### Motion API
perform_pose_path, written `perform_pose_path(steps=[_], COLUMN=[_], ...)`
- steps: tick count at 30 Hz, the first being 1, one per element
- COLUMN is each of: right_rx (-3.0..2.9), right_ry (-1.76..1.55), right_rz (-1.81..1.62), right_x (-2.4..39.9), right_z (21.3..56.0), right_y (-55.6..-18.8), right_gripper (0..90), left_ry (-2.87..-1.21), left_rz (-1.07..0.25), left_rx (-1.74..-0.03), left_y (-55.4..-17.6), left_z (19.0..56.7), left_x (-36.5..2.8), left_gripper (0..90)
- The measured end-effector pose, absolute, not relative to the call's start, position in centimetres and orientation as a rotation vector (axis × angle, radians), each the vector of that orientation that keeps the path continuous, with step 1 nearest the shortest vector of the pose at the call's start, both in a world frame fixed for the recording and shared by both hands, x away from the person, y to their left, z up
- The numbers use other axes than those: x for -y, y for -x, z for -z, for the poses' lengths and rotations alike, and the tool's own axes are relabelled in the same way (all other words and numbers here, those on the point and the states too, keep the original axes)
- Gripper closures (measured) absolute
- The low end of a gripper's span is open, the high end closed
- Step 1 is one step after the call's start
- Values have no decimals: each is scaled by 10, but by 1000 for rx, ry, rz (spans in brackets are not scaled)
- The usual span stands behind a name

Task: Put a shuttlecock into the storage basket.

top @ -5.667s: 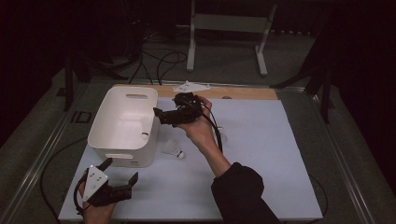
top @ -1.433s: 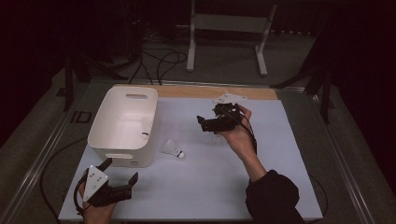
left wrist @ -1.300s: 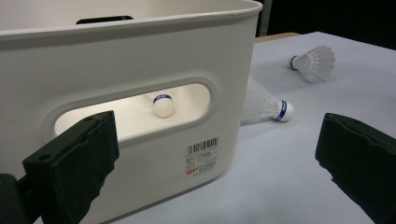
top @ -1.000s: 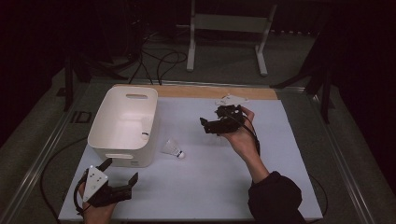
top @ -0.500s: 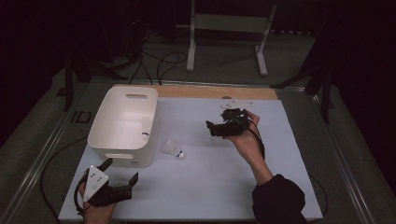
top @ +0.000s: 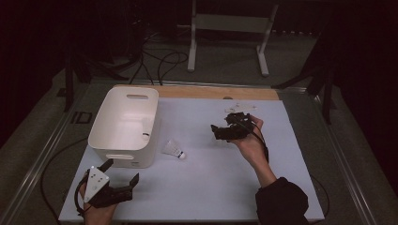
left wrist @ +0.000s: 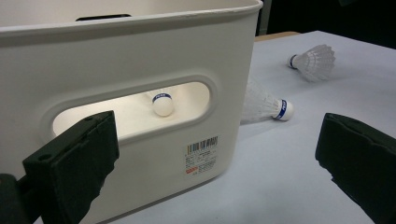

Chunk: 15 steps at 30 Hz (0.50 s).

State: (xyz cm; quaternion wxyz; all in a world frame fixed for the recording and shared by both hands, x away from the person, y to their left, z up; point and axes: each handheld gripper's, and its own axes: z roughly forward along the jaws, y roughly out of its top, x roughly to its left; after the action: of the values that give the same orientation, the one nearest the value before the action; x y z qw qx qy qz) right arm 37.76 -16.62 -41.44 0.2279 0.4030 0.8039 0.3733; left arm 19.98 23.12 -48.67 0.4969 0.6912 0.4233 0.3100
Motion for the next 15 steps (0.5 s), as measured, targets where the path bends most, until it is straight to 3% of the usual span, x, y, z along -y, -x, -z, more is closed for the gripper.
perform_pose_path(steps=[15], right_rx=[-2226], right_ry=[-1107], right_rz=[-987], right_x=[171], right_z=[423], right_y=[-377], right_gripper=[117], left_ry=[-1674], left_rz=[-752], left_rx=[-1026], left_y=[-200], left_z=[487], left_x=[-232], left_gripper=[2])
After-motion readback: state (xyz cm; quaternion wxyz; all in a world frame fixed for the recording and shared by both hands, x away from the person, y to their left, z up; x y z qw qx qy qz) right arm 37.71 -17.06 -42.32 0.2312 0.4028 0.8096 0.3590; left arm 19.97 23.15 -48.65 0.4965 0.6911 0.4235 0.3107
